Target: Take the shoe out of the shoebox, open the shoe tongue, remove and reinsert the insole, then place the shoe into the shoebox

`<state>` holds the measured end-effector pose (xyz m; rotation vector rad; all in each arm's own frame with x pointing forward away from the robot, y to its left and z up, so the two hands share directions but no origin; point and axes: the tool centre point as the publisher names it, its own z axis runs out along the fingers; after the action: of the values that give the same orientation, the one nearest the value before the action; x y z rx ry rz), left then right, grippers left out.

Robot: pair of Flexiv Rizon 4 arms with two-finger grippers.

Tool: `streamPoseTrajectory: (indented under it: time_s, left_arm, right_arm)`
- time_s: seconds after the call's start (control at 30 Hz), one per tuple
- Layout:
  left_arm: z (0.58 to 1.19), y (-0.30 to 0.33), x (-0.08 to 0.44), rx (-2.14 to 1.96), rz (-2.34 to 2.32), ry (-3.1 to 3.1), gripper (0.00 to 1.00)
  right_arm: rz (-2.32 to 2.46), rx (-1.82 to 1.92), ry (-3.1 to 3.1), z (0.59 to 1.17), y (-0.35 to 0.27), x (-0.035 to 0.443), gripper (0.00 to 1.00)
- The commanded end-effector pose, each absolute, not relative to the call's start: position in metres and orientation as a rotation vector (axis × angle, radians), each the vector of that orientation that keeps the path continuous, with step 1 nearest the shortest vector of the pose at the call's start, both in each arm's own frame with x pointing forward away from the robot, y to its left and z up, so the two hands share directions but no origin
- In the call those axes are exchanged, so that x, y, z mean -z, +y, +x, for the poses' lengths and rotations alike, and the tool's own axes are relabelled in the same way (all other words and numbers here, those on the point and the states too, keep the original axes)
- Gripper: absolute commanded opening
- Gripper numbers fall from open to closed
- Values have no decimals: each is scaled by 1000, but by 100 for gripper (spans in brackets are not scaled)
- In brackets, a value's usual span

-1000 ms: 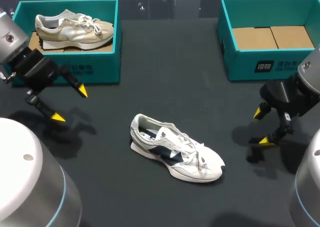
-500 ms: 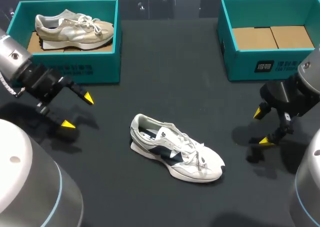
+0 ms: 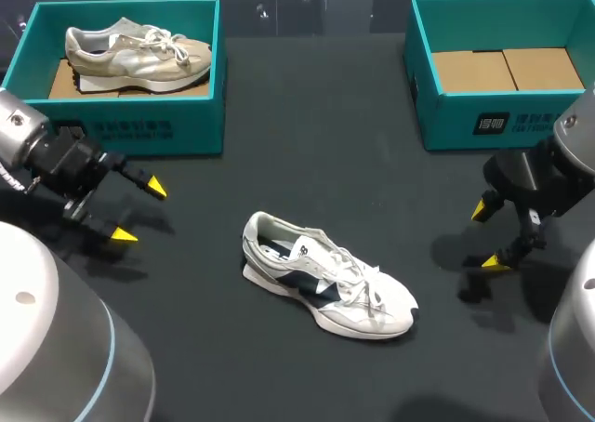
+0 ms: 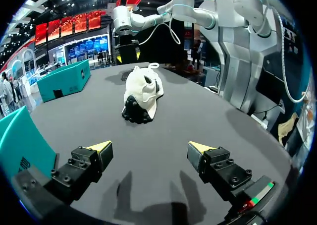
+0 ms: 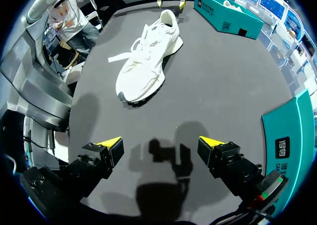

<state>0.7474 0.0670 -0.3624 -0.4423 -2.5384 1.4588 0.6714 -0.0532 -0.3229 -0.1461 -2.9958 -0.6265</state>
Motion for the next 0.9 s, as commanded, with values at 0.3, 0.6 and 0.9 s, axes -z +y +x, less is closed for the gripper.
streamPoseTrajectory:
  time_s: [0.3, 0.6, 0.9]
  left_arm:
    - [723, 80, 386, -1721, -128, -2557, 100]
    - [722, 75, 393, -1767, -24, -2580, 100]
    - [727, 59, 395, -1761, -42, -2558, 100]
  right_arm:
    - [-146, 626, -2998, 670, -53, 323, 100]
    - [-146, 626, -2998, 670, -53, 323, 100]
    - [-146, 626, -2998, 670, -53, 323, 100]
